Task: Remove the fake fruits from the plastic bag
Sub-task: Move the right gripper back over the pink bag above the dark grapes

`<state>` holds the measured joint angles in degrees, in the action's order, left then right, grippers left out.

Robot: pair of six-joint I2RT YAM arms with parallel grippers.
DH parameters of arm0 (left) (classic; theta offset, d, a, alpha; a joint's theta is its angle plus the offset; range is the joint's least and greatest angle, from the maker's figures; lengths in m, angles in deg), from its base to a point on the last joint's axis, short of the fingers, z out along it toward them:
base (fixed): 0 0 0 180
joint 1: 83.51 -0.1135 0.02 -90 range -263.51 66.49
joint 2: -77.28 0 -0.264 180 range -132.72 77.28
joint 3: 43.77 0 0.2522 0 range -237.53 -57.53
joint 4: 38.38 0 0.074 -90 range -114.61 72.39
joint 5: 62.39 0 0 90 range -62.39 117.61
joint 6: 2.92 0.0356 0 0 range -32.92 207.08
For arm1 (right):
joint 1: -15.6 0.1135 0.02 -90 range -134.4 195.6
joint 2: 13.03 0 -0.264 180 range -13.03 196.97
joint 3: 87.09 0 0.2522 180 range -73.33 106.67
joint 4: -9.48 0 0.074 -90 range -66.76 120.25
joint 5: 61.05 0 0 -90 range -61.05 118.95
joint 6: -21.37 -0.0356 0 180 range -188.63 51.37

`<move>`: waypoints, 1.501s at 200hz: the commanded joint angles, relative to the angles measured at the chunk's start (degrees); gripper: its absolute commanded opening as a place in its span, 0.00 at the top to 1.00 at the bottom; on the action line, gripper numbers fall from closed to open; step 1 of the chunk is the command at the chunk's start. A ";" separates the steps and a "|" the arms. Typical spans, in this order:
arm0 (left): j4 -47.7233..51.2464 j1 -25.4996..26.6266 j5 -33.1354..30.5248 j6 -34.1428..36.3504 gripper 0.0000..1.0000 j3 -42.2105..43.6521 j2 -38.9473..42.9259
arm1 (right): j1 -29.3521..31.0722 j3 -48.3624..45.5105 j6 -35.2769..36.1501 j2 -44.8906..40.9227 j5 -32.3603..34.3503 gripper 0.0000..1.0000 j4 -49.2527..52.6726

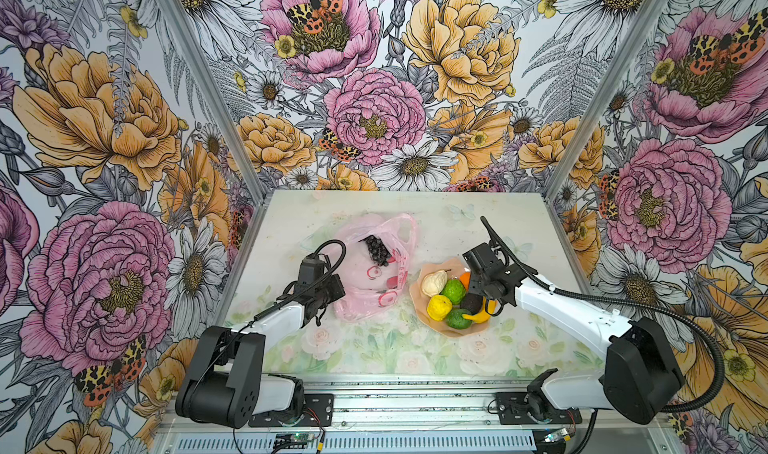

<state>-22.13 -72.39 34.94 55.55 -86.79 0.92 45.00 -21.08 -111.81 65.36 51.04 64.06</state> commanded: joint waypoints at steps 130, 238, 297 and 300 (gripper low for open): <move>-1.41 0.79 0.80 -0.19 1.00 -0.72 0.46 | 3.70 6.09 1.24 -2.76 -1.27 0.44 -1.09; -0.94 5.75 -0.74 -0.80 1.00 -1.07 1.63 | 21.60 29.63 -2.82 26.57 -3.80 0.51 -15.86; -0.57 6.20 -0.62 -1.52 1.00 -0.28 3.70 | 21.17 43.02 -4.48 42.86 -3.36 0.58 -17.60; -0.53 6.20 -0.61 -1.44 1.00 -0.33 3.82 | 21.13 43.67 -4.58 43.51 -3.41 0.58 -17.61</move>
<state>-22.09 -66.73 34.90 55.18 -86.81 2.76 66.55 17.52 -114.74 104.94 47.13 48.61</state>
